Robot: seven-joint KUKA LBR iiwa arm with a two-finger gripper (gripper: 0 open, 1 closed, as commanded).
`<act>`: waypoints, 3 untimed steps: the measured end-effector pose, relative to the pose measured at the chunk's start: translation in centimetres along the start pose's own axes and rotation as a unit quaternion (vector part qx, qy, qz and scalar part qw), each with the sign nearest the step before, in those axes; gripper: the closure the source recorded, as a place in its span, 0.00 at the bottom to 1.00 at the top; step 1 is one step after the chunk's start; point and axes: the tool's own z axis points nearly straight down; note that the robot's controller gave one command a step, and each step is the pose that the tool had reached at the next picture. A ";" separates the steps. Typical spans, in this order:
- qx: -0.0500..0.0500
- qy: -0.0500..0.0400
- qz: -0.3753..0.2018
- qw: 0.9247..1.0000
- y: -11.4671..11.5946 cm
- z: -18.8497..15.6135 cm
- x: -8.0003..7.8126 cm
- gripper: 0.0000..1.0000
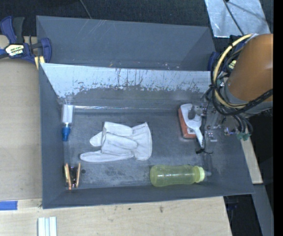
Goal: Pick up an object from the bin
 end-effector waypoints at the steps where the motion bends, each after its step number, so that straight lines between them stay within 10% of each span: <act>1: 0.001 -0.004 -0.001 1.000 0.0 -0.5 -0.1 0.00; 2: 0.002 -0.009 0.002 1.000 3.9 2.3 -3.5 0.00; 3: -0.001 -0.007 -0.024 1.000 5.5 8.4 -2.6 0.00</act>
Offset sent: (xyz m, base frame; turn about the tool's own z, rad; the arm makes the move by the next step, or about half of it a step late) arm 0.0603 0.0818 -0.0554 -0.0069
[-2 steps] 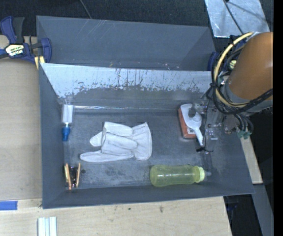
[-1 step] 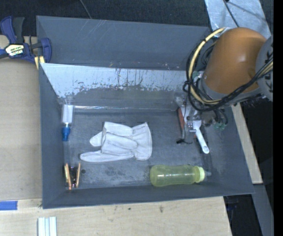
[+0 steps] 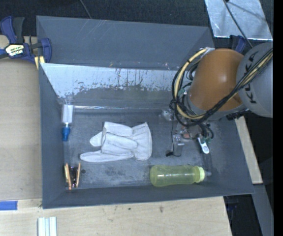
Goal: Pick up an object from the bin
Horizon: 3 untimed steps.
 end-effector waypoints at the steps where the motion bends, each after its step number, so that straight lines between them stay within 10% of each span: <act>1: 0.002 0.006 -0.054 0.999 2.5 2.7 0.3 0.00; 2: 0.001 0.002 -0.065 0.998 5.8 4.1 -1.0 0.00; 3: 0.001 0.000 -0.221 0.975 8.3 6.8 0.1 1.00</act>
Offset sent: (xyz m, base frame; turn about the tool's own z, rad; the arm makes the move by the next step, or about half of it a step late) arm 0.0151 0.0825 -0.0532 -0.0803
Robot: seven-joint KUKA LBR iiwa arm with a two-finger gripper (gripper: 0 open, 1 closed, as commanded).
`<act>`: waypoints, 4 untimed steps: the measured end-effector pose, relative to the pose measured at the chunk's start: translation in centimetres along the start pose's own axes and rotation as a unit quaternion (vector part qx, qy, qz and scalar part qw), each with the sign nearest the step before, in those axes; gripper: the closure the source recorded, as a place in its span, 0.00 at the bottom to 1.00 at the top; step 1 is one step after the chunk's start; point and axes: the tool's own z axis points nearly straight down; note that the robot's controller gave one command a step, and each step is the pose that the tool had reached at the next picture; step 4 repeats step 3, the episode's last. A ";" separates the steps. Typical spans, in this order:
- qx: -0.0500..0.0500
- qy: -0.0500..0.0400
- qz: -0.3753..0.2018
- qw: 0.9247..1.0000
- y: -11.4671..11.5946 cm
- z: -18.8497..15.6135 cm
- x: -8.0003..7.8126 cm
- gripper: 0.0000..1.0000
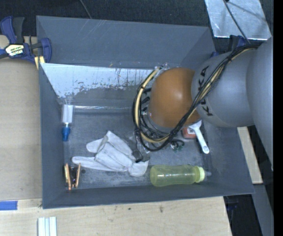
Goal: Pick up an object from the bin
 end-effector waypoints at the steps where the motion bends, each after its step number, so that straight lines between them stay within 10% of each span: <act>1: -0.001 0.002 0.000 1.000 0.1 0.2 0.1 0.00; 2: -0.001 0.001 -0.001 1.000 0.2 0.1 0.1 1.00; 4: -0.001 0.001 -0.001 1.000 0.2 0.1 0.1 1.00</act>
Offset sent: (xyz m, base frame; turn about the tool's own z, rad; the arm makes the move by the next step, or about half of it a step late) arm 0.0000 0.0000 0.0000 0.0000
